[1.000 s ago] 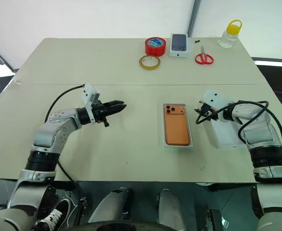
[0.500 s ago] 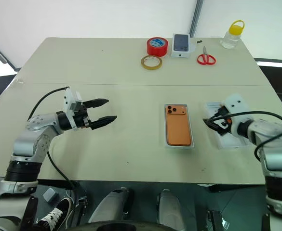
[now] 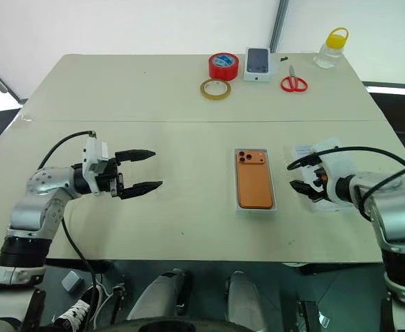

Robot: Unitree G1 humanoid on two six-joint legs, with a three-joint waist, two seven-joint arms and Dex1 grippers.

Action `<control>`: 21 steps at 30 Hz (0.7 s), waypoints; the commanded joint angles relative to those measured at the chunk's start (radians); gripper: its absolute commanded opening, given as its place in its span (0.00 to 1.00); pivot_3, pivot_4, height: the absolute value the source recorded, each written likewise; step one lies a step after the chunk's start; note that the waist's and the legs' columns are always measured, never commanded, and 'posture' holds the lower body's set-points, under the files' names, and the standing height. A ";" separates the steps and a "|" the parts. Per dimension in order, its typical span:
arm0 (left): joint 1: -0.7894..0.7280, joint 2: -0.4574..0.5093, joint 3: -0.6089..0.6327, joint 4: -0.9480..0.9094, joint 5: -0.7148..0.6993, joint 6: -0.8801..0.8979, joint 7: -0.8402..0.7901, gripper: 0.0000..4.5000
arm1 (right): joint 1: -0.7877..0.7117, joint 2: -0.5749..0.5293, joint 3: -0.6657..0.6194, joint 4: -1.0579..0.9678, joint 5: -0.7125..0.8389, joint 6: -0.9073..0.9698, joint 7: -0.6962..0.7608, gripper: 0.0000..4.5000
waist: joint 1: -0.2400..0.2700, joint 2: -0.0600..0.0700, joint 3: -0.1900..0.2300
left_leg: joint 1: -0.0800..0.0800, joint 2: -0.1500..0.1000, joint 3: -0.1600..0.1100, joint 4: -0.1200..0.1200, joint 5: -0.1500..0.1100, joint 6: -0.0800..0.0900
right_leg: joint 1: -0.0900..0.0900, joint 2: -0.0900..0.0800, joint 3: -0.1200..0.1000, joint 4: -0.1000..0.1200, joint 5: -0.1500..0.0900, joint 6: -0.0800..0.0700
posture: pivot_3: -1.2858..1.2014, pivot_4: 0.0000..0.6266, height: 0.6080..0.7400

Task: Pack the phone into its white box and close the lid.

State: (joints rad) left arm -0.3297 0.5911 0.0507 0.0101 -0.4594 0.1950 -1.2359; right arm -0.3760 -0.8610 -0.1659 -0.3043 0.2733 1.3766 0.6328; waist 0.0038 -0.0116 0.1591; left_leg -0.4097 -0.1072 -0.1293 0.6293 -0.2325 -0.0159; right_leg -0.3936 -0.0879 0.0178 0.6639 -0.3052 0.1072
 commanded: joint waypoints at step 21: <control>0.057 -0.012 0.004 -0.105 -0.028 0.003 0.056 0.98 | -0.259 -0.044 0.180 0.189 0.066 0.235 -0.108 0.88 | -0.001 0.000 0.000 | -0.001 0.000 0.000 -0.001 0.000 0.000 | -0.001 0.000 0.000 0.000 0.000 0.000 | 0.52 0.24 1.00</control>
State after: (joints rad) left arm -0.2771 0.5790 0.0503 -0.0602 -0.4676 0.1995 -1.1865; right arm -0.6025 -0.8931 0.0239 -0.1143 0.3379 1.6076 0.5321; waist 0.0029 -0.0113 0.1594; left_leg -0.4106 -0.1071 -0.1291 0.6287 -0.2325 -0.0159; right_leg -0.3950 -0.0878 0.0178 0.6640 -0.3051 0.1072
